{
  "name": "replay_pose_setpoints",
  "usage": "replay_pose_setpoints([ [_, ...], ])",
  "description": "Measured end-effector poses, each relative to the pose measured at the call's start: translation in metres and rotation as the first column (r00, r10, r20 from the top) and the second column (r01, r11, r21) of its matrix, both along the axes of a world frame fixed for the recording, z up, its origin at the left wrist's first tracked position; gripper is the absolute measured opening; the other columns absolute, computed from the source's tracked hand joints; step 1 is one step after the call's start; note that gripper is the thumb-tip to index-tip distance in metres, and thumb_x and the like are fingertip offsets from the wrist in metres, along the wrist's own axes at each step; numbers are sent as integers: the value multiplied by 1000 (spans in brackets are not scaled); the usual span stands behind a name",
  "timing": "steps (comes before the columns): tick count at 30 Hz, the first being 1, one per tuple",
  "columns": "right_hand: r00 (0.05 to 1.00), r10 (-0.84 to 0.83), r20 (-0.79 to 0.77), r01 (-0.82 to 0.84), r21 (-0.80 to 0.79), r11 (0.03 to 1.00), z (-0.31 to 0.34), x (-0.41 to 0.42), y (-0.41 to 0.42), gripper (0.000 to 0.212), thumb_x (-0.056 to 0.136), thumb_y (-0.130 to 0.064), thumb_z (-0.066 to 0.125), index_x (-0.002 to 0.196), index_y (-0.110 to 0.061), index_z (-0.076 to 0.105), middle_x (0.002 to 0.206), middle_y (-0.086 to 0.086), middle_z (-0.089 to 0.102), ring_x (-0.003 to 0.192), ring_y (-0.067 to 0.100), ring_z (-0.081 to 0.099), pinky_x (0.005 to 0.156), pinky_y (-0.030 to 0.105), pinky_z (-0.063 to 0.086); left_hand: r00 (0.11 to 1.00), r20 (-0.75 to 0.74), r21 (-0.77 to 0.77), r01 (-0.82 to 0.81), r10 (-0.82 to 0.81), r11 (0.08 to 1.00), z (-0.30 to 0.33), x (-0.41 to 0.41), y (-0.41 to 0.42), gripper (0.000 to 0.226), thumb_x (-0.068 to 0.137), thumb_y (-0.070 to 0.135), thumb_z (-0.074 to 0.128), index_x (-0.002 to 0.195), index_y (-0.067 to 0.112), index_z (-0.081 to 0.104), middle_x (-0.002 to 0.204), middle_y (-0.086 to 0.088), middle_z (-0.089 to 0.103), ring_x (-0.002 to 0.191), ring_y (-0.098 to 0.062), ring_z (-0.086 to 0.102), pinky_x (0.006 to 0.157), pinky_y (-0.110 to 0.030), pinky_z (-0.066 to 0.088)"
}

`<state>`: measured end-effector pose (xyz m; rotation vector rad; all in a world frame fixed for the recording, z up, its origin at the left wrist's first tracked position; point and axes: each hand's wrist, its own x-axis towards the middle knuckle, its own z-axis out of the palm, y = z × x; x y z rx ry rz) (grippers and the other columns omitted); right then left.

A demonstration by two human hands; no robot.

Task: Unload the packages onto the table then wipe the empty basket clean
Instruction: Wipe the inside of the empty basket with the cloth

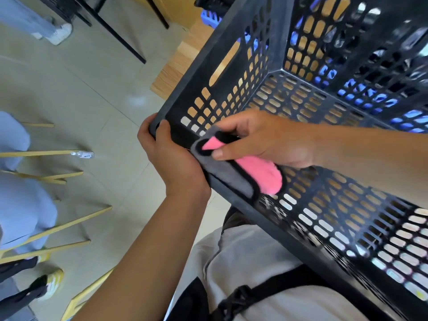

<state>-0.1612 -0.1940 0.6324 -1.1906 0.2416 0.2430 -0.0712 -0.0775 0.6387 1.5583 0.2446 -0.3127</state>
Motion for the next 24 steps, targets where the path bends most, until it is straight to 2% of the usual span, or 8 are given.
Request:
replay_pose_setpoints([
  [1, 997, -22, -73, 21, -15, 1000, -11, 1, -9, 20, 91, -7, 65, 107, -17, 71, 104, 9, 74, 96, 26, 70, 87, 37, 57, 1000, -10, -2, 2, -2, 1000, -1, 2, 1, 17, 99, 17, 47, 111, 20, 58, 103, -6, 65, 89, -16, 66, 67, -22, 52],
  [3, 965, -170, -198, 102, -312, 945, -46, 6, -23, 23, 90, -12, 68, 113, -18, 71, 103, 9, 73, 94, 29, 69, 85, 43, 57, 999, -33, 39, 30, -29, 999, -2, 10, 4, 11, 98, 25, 49, 101, 22, 59, 91, 2, 66, 83, -13, 65, 68, -25, 52],
  [5, 926, -252, -280, 46, -580, 814, -81, 11, -26, 25, 91, -14, 69, 117, -15, 70, 99, 7, 70, 79, 22, 64, 66, 33, 53, 992, -107, 117, 78, -66, 990, 2, 26, 6, 16, 95, 34, 52, 87, 22, 61, 77, 8, 67, 75, -11, 65, 68, -28, 50],
  [7, 895, -272, -355, -34, -660, 750, -112, 17, -18, 28, 91, -16, 70, 119, -12, 69, 98, 6, 69, 69, 16, 57, 54, 25, 41, 977, -196, 186, 125, -88, 975, 7, 45, 4, 24, 92, 40, 56, 74, 24, 60, 66, 10, 67, 68, -12, 65, 65, -28, 48],
  [9, 880, -234, -413, -97, -640, 762, -135, 26, -1, 32, 92, -16, 69, 123, -13, 68, 104, 5, 68, 71, 14, 57, 50, 21, 37, 970, -209, 216, 170, -125, 961, 9, 56, 1, 27, 91, 40, 56, 69, 23, 58, 60, 8, 65, 65, -15, 64, 66, -29, 49],
  [11, 868, -203, -452, -123, -593, 796, -154, 43, 19, 27, 93, -15, 67, 119, -14, 69, 102, 4, 71, 71, 16, 61, 50, 25, 45, 977, -153, 265, 186, -149, 946, 6, 58, -2, 32, 91, 35, 55, 63, 23, 61, 59, 6, 63, 66, -17, 61, 67, -30, 49],
  [17, 867, -278, -414, -74, -658, 750, -173, 71, 45, 30, 92, -12, 60, 120, -16, 71, 110, 6, 67, 90, 24, 62, 79, 34, 55, 991, -52, 303, 137, -127, 943, -5, 64, 1, 36, 83, 19, 49, 52, 24, 67, 61, 2, 58, 64, -20, 54, 64, -34, 44],
  [24, 860, -276, -429, 73, -433, 899, -154, 67, 38, 23, 89, -3, 67, 109, -13, 74, 92, 15, 73, 75, 25, 64, 67, 38, 56, 989, 2, 345, 140, -149, 928, -6, 64, 0, 42, 85, 13, 46, 49, 23, 66, 54, 5, 52, 62, -19, 46, 60, -34, 41],
])
